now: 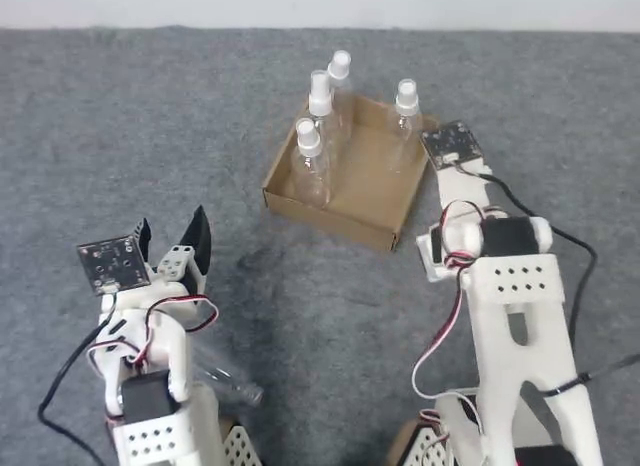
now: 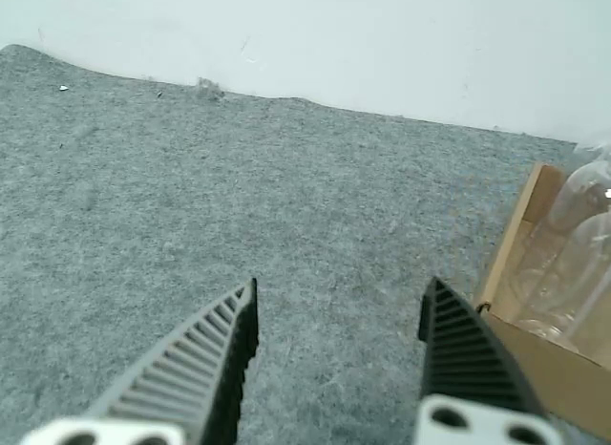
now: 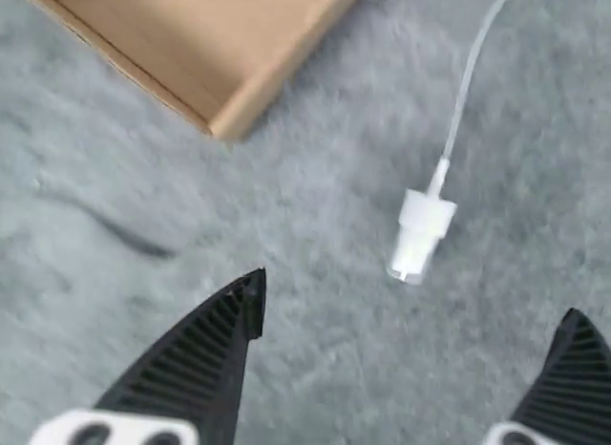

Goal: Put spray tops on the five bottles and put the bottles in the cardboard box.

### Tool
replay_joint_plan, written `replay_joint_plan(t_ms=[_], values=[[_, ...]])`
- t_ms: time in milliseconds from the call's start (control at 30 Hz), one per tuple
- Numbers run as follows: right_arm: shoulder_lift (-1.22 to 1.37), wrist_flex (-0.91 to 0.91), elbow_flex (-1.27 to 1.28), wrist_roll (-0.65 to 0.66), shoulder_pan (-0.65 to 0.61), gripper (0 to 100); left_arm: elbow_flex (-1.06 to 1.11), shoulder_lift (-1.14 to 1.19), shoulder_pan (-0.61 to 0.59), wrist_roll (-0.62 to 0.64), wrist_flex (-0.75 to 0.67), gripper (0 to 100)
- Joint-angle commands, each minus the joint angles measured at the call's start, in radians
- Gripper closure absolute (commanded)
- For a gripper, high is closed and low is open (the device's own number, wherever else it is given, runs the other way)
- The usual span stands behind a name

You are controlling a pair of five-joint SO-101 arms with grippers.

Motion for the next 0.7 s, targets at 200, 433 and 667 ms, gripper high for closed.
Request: replay_joint_plan(t_ms=[200,433,667], values=[[-0.048,-0.022,0.081,0.153,0.153,60.4,-0.005,0.002,-0.006,-0.009,-0.034,74],[-0.048,-0.191,0.218,0.161,0.168,60.4,-0.005,0.002,-0.006,-0.009,-0.034,74],[-0.038,-0.252,0.265,0.161,0.176,60.4,-0.005,0.002,-0.005,-0.009,-0.034,74]])
